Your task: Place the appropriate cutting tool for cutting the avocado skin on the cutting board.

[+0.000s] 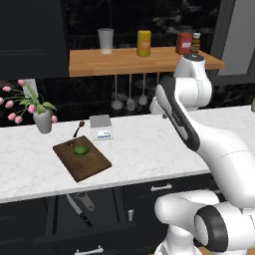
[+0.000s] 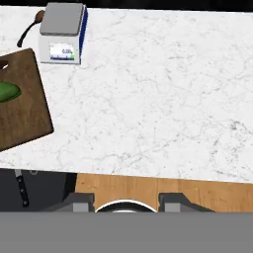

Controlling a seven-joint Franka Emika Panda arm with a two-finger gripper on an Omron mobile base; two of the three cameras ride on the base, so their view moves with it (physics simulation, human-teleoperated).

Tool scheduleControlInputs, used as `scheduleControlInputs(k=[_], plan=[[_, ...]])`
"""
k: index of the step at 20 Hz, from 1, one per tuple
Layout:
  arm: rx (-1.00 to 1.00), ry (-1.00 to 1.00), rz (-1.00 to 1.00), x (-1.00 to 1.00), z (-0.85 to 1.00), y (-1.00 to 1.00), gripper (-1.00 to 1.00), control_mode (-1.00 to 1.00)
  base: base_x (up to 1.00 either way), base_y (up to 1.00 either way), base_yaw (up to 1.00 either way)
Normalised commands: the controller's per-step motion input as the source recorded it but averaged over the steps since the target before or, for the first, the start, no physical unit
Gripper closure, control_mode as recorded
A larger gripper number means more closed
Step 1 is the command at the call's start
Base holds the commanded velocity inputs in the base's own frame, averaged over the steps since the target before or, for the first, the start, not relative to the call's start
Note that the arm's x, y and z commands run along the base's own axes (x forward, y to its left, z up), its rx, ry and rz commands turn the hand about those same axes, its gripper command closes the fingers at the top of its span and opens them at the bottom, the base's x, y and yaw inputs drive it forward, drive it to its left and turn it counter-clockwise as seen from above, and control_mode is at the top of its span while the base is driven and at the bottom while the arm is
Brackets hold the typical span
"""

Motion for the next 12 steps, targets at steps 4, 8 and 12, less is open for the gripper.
scheduleControlInputs(k=[4,8,12], plan=[[0.0,0.0,0.0,-0.3,-0.04,0.0,-1.0,-1.0,0.0,0.0,0.0],[0.0,-0.02,-0.01,-0.85,-0.39,0.12,-1.0,-1.0,0.0,0.0,0.0],[-0.07,0.04,-0.06,-0.75,-0.75,0.83,-1.0,-1.0,0.0,0.0,0.0]])
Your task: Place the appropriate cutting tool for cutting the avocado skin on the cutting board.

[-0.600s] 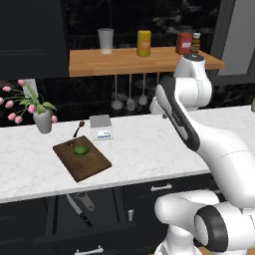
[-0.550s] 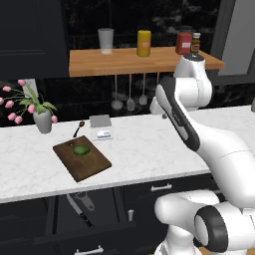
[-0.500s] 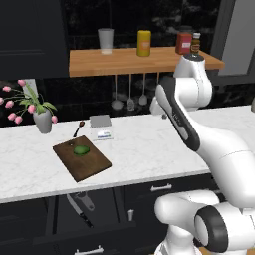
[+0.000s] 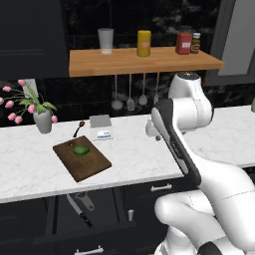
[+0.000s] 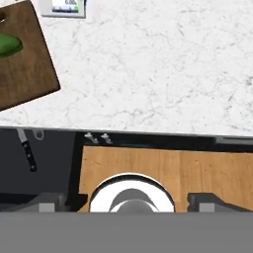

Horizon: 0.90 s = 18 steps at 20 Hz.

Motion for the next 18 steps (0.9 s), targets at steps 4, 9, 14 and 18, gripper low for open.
scheduleControlInputs(k=[4,9,14,18], plan=[[-0.13,0.15,0.0,-0.26,-0.56,1.0,-1.0,-1.0,0.0,0.0,0.0],[-0.07,0.08,0.0,0.0,-0.39,1.0,-1.0,-1.0,0.0,0.0,0.0],[-0.03,0.13,-0.02,-0.04,-0.4,0.88,-1.0,-1.0,0.0,0.0,0.0],[-0.04,0.17,-0.04,-0.09,-0.48,0.86,-1.0,-1.0,0.0,0.0,0.0]])
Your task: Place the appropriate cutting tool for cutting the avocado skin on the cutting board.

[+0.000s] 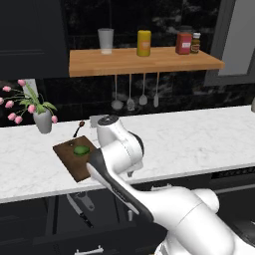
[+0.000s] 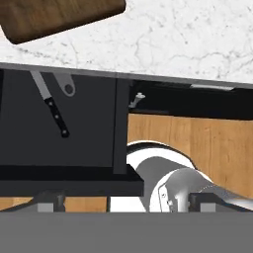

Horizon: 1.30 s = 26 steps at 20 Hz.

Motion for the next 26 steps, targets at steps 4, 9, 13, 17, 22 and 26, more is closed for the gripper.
scheduleControlInputs(k=[4,9,13,17,22,26], plan=[[-0.02,0.2,-0.05,0.0,-0.42,0.77,-1.0,-1.0,0.0,0.0,0.0],[-0.01,0.22,0.0,0.0,-0.49,0.65,-1.0,-1.0,0.0,0.0,0.0],[0.0,0.21,0.0,0.0,-0.48,0.48,-1.0,-1.0,0.0,0.0,0.0],[0.0,0.15,0.0,0.0,-0.53,0.29,-1.0,-1.0,0.0,0.0,0.0],[0.07,-0.02,-0.01,0.02,-0.38,0.04,-1.0,-1.0,0.0,0.0,0.0],[0.1,-0.02,0.0,0.13,-0.41,0.0,-1.0,-1.0,0.0,0.0,0.0]])
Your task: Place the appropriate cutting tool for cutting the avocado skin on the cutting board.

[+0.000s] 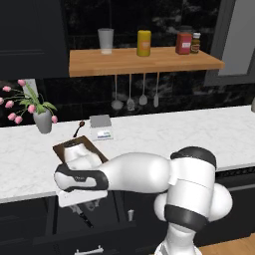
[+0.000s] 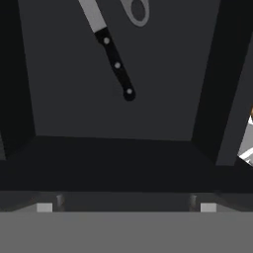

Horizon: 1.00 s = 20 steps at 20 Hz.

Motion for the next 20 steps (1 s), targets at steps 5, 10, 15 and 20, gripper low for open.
scheduleControlInputs(k=[5,10,15,20], plan=[[0.11,-0.01,0.0,0.07,-0.54,-0.02,-1.0,-1.0,0.0,0.0,0.0],[0.13,-0.05,0.0,0.0,-0.59,-0.12,-1.0,-1.0,0.0,0.0,0.0],[0.07,-0.01,-0.03,0.1,-0.46,-0.04,-1.0,-1.0,0.0,0.0,0.0],[0.02,0.1,-0.07,0.19,-0.36,-0.02,-1.0,-1.0,0.0,0.0,0.0]])
